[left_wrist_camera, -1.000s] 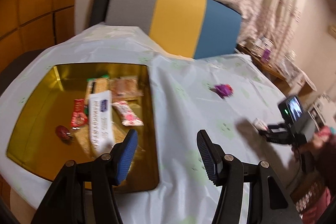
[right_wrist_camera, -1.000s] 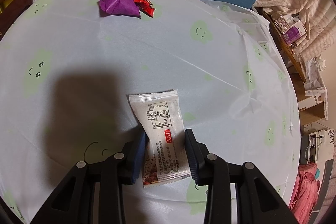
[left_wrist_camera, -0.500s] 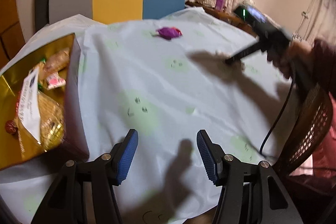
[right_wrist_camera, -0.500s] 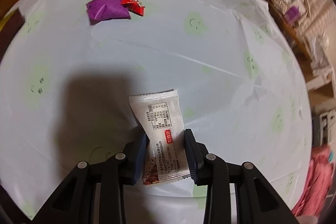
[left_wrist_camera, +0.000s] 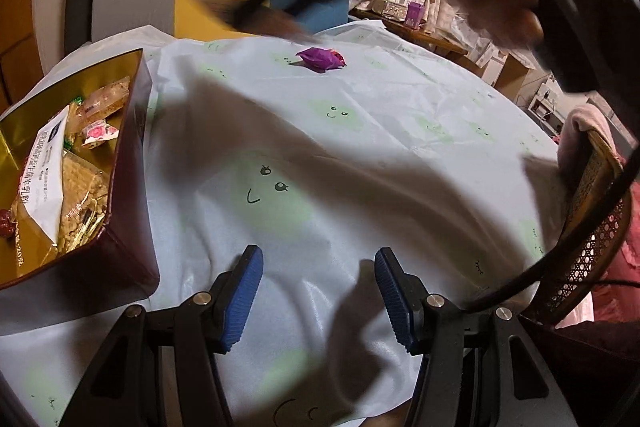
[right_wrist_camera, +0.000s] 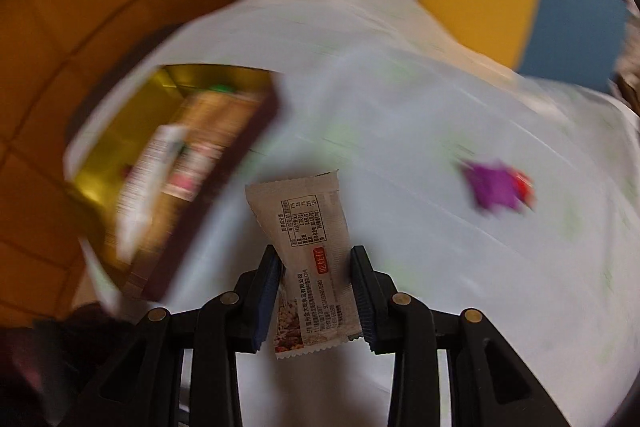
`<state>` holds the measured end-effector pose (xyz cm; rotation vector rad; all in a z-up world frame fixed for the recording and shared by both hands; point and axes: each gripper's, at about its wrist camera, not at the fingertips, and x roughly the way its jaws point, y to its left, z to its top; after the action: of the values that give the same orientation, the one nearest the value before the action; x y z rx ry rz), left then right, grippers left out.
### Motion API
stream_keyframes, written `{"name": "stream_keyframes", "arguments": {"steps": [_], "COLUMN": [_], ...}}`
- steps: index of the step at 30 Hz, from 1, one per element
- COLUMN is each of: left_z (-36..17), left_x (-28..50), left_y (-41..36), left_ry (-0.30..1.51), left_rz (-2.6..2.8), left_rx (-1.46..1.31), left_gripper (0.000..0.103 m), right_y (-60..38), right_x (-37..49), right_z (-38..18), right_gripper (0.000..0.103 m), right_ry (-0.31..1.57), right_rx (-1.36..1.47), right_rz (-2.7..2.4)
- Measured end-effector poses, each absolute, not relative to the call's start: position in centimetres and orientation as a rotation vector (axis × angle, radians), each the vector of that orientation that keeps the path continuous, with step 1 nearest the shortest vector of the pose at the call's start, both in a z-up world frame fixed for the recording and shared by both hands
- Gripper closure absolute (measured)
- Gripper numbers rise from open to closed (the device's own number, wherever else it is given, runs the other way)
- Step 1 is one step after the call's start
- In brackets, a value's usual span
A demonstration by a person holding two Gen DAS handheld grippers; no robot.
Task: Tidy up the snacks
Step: 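Carry the white bar into the gold tin and release it with the right tool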
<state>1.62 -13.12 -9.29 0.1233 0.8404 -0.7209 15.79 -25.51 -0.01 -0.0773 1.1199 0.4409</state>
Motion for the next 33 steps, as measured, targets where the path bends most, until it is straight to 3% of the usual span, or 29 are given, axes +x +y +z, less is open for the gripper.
{"name": "stream_keyframes", "arguments": {"steps": [9, 17, 33], "left_z": [-9.4, -9.5, -9.5], "left_x": [2.0, 2.2, 1.8], "left_y": [-12.3, -12.1, -12.3], "left_ry": [0.835, 0.841, 0.841], "left_rz": [-0.753, -0.761, -0.737], "left_rx": [0.052, 0.019, 0.049], "left_gripper": [0.044, 0.044, 0.044], "right_y": [-15.5, -12.8, -24.2], "right_x": [17.2, 18.8, 17.5], "right_z": [1.0, -1.6, -1.9], "right_gripper": [0.067, 0.064, 0.064], "right_ry": [1.123, 1.184, 1.132], "right_rx": [-0.095, -0.06, 0.034], "right_rz": [0.659, 0.677, 0.471]}}
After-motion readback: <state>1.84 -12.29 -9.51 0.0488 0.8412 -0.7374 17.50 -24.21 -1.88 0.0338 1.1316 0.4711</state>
